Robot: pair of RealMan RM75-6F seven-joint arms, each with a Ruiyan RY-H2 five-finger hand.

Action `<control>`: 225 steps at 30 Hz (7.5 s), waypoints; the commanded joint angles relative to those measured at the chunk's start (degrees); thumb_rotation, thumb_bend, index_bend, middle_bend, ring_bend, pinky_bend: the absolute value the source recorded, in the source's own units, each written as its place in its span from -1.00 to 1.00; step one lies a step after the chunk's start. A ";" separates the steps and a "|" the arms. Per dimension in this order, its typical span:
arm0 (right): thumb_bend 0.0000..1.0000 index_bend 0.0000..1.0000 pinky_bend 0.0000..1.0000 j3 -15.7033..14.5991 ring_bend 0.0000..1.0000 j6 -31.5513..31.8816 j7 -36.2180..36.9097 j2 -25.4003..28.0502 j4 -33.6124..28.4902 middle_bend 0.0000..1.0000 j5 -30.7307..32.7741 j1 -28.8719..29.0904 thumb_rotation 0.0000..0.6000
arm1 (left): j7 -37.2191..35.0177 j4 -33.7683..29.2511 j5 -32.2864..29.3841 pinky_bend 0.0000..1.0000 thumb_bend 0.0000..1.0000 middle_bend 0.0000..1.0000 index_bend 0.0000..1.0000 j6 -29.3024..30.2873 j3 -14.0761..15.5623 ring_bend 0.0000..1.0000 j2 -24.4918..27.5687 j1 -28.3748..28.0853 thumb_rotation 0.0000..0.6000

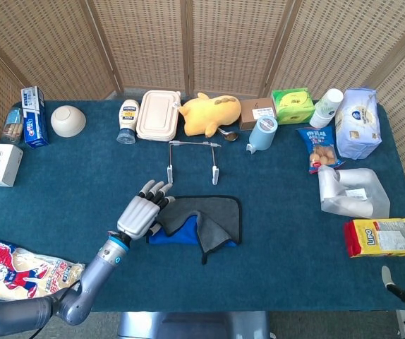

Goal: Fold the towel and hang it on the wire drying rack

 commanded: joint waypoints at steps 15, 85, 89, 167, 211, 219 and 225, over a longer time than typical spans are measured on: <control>-0.30 -0.76 -1.00 -0.04 -1.00 0.36 -0.07 0.23 -0.39 -0.91 -0.56 -0.15 1.00 | 3.17 -1.35 -3.11 -1.00 -0.19 -0.92 -0.62 1.80 -0.37 -1.00 0.51 1.04 1.00; -0.27 -0.76 -1.00 -0.03 -1.00 2.33 -0.71 0.25 -0.98 -0.90 -0.97 -1.46 1.00 | -0.79 0.47 9.93 -1.00 -0.19 -0.84 -0.39 -5.02 4.52 -1.00 4.22 -4.77 1.00; -0.26 -0.76 -1.00 0.02 -1.00 2.21 -1.14 0.13 -1.20 -0.90 -0.90 -1.37 1.00 | -2.38 -0.14 9.56 -1.00 -0.20 -0.84 -0.39 -5.70 4.58 -1.00 5.46 -4.91 1.00; -0.27 -0.76 -1.00 -0.06 -1.00 2.73 -1.63 0.01 -1.44 -0.90 -0.97 -2.01 1.00 | -6.05 17.56 -2.80 -1.00 -0.19 -0.62 -0.01 -1.61 -2.23 -1.00 -6.16 -2.12 1.00; -0.38 -0.76 -1.00 3.24 -1.00 -17.09 1.08 1.75 -1.35 -0.90 -4.58 14.24 1.00 | -9.90 -23.87 7.19 -1.00 -0.25 -0.71 -0.46 21.32 10.47 -1.00 27.85 19.55 1.00; -0.49 -0.77 -1.00 3.12 -1.00 -24.06 0.34 0.51 -2.30 -0.90 -6.58 20.54 1.00 | -13.55 -24.46 9.33 -1.00 -0.27 -0.70 -0.46 27.98 14.02 -1.00 31.53 27.26 1.00; -0.54 -0.77 -1.00 2.10 -1.00 -28.70 -1.20 -1.05 -3.70 -0.89 -8.95 24.78 1.00 | -17.22 -22.92 13.17 -1.00 -0.26 -0.69 -0.46 31.54 14.02 -1.00 32.48 30.03 1.00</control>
